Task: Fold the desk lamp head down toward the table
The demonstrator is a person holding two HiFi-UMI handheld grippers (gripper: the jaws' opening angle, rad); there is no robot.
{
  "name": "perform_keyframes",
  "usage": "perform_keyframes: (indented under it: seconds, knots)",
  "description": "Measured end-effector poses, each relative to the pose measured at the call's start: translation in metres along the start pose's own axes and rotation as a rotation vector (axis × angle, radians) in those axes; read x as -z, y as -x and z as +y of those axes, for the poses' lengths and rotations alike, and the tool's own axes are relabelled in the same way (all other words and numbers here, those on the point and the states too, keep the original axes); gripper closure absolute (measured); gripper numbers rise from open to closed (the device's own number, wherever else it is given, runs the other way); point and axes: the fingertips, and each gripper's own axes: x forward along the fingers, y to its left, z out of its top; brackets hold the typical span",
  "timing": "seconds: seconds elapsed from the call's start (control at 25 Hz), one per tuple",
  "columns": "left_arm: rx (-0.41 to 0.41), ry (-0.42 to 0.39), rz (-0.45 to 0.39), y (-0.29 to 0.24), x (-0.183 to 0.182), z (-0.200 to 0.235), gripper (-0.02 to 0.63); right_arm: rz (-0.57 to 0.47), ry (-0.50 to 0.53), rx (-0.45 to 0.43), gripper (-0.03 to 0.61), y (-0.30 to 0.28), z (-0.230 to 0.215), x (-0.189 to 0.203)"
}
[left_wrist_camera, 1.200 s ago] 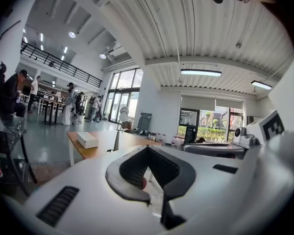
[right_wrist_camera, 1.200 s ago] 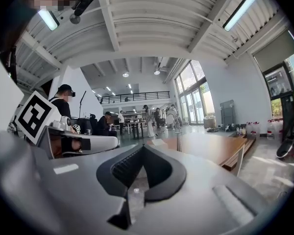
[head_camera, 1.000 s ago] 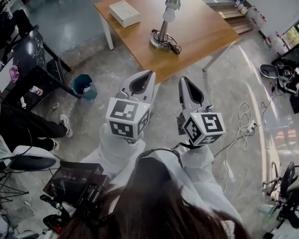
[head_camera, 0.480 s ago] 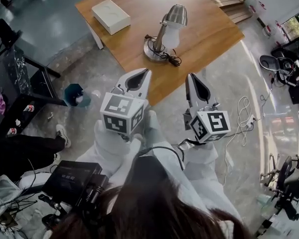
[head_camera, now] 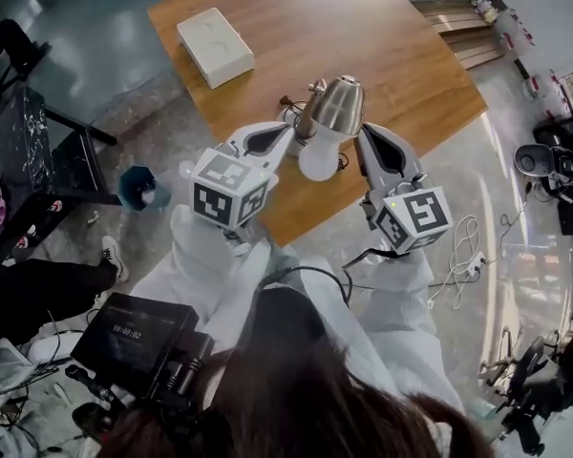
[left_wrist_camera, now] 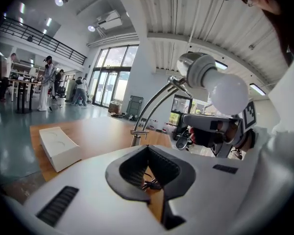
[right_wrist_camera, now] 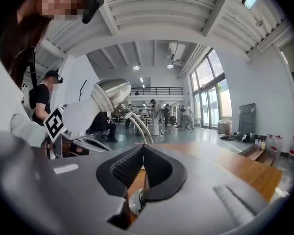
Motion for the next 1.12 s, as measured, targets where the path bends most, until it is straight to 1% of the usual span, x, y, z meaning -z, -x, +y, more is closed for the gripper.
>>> perform_keyframes:
  seconds: [0.2,0.32,0.36,0.4,0.44,0.52,0.68,0.76,0.88,1.0,1.12]
  knots:
    - [0.113,-0.021,0.064,-0.035,0.001,0.011,0.609,-0.007,0.001,-0.109,0.575,-0.031,-0.013,-0.001]
    - [0.194,-0.029,0.110,-0.051,0.004,0.016,0.609,0.012,0.048,-0.195,0.560,-0.045,-0.014,0.002]
    - [0.223,-0.034,0.126,-0.056,0.005,0.017,0.589,0.021,0.071,-0.221,0.549,-0.048,-0.015,0.003]
    - [0.248,-0.037,0.140,-0.061,0.005,0.018,0.549,0.030,0.091,-0.245,0.545,-0.051,-0.015,0.004]
    - [0.269,-0.038,0.151,-0.065,0.006,0.020,0.531,0.038,0.108,-0.267,0.526,-0.053,-0.015,0.005]
    - [0.297,-0.034,0.163,-0.072,0.005,0.023,0.517,0.043,0.130,-0.303,0.499,-0.056,-0.015,0.003]
    - [0.352,-0.045,0.204,-0.086,0.009,0.024,0.482,0.019,0.131,-0.357,0.489,-0.063,-0.013,-0.007]
    - [0.381,-0.041,0.210,-0.092,0.009,0.023,0.472,-0.002,0.129,-0.378,0.489,-0.068,-0.011,-0.013]
    - [0.399,-0.009,0.197,-0.102,0.004,0.027,0.472,-0.005,0.149,-0.411,0.489,-0.078,-0.006,-0.016]
    - [0.389,-0.002,0.194,-0.108,0.002,0.029,0.472,0.002,0.148,-0.451,0.489,-0.082,0.000,-0.017]
    - [0.380,0.039,0.188,-0.111,0.000,0.029,0.477,-0.001,0.140,-0.491,0.491,-0.082,0.003,-0.020]
